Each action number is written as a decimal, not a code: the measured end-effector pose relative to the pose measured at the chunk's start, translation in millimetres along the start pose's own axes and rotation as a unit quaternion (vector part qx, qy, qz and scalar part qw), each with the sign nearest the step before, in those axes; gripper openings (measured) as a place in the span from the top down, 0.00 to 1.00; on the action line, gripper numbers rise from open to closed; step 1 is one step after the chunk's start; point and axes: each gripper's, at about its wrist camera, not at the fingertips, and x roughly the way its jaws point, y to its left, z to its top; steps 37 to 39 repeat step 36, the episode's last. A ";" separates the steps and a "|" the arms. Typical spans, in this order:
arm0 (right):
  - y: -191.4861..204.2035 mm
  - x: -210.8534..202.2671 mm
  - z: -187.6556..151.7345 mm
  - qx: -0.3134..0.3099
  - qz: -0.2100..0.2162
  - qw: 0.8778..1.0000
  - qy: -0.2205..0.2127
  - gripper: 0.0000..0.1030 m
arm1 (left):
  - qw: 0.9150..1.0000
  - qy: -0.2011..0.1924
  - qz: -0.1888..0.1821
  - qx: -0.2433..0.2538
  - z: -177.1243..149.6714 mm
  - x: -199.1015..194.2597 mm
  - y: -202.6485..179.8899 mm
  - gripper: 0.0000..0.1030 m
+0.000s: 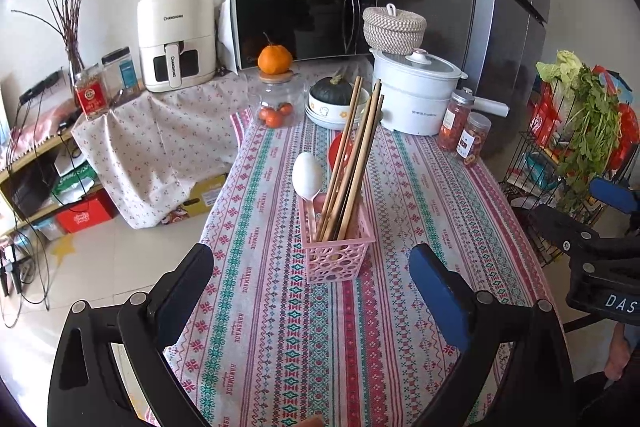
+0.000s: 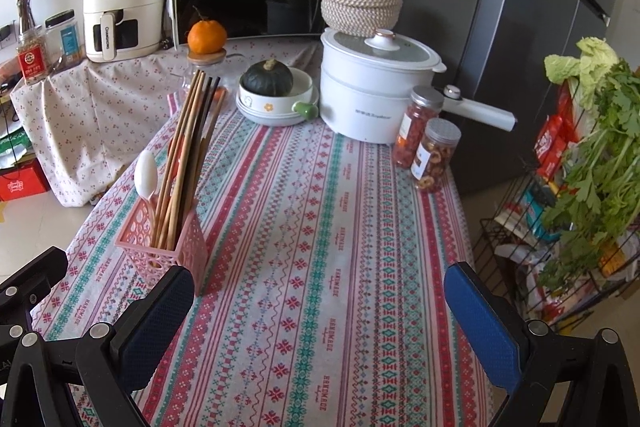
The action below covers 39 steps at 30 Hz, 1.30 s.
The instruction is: Organize utensils
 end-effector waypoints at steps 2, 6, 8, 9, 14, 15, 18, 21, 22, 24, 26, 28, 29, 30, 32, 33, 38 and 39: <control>1.3 0.2 -0.3 -0.001 -0.001 1.000 0.000 0.00 | 1.000 0.000 0.000 -0.003 -0.2 -0.1 -0.1 0.03; 1.7 0.8 0.0 -0.002 -0.005 1.000 0.000 0.00 | 1.000 -0.002 0.000 -0.001 -0.3 -0.7 0.5 0.03; 1.5 0.3 0.0 0.000 -0.007 1.000 -0.001 0.00 | 1.000 -0.003 -0.002 -0.001 -0.8 -1.6 1.1 0.03; 1.5 -0.2 0.1 0.000 -0.008 1.000 -0.002 0.00 | 1.000 -0.003 -0.003 -0.001 -0.9 -1.7 0.8 0.03; 1.1 -0.3 0.3 -0.001 -0.012 1.000 -0.002 0.00 | 1.000 -0.003 -0.003 -0.002 -0.9 -2.1 0.8 0.03; 0.9 -0.2 0.4 0.000 -0.012 1.000 -0.002 0.00 | 1.000 -0.003 -0.003 -0.002 -1.0 -2.0 0.5 0.03; 0.7 -0.3 0.5 0.000 -0.012 1.000 -0.003 0.00 | 1.000 -0.001 -0.003 -0.001 -0.9 -2.1 0.5 0.03; -0.3 -0.8 1.2 0.002 -0.013 1.000 -0.003 0.00 | 1.000 -0.002 -0.004 -0.001 -0.8 -1.7 0.8 0.03; -0.5 -1.1 1.3 0.003 -0.013 1.000 -0.003 0.00 | 1.000 -0.002 -0.004 0.000 -1.0 -1.6 0.5 0.03; -1.2 -1.5 1.6 0.005 -0.013 1.000 -0.004 0.00 | 1.000 -0.002 -0.004 0.000 -1.1 -1.2 0.1 0.03; -1.3 -2.2 1.5 0.006 -0.014 1.000 -0.004 0.00 | 1.000 0.000 -0.004 0.000 -1.3 -1.4 0.1 0.03; -1.6 -2.0 1.8 0.006 -0.014 1.000 -0.004 0.00 | 1.000 0.002 -0.006 0.001 -2.0 -0.4 -0.5 0.03; -1.9 -2.0 1.8 0.006 -0.014 1.000 -0.004 0.00 | 1.000 0.002 -0.006 0.002 -2.3 -0.6 -0.9 0.03; -1.9 -2.0 1.6 0.006 -0.014 1.000 -0.004 0.00 | 1.000 0.002 -0.007 0.002 -2.7 -0.6 -1.2 0.03; -2.1 -1.7 1.8 0.006 -0.014 1.000 -0.003 0.00 | 1.000 0.004 -0.010 0.003 -2.5 0.4 -1.5 0.03; -2.1 -1.7 1.8 0.006 -0.014 1.000 -0.003 0.00 | 1.000 0.004 -0.013 0.004 -2.6 1.1 -1.9 0.03; -2.2 0.0 1.0 0.006 -0.010 1.000 -0.001 0.00 | 1.000 0.010 -0.023 0.003 -2.4 3.5 0.1 0.03; -2.2 0.0 1.0 0.006 -0.010 1.000 -0.001 0.00 | 1.000 0.010 -0.023 0.003 -2.4 3.5 0.1 0.03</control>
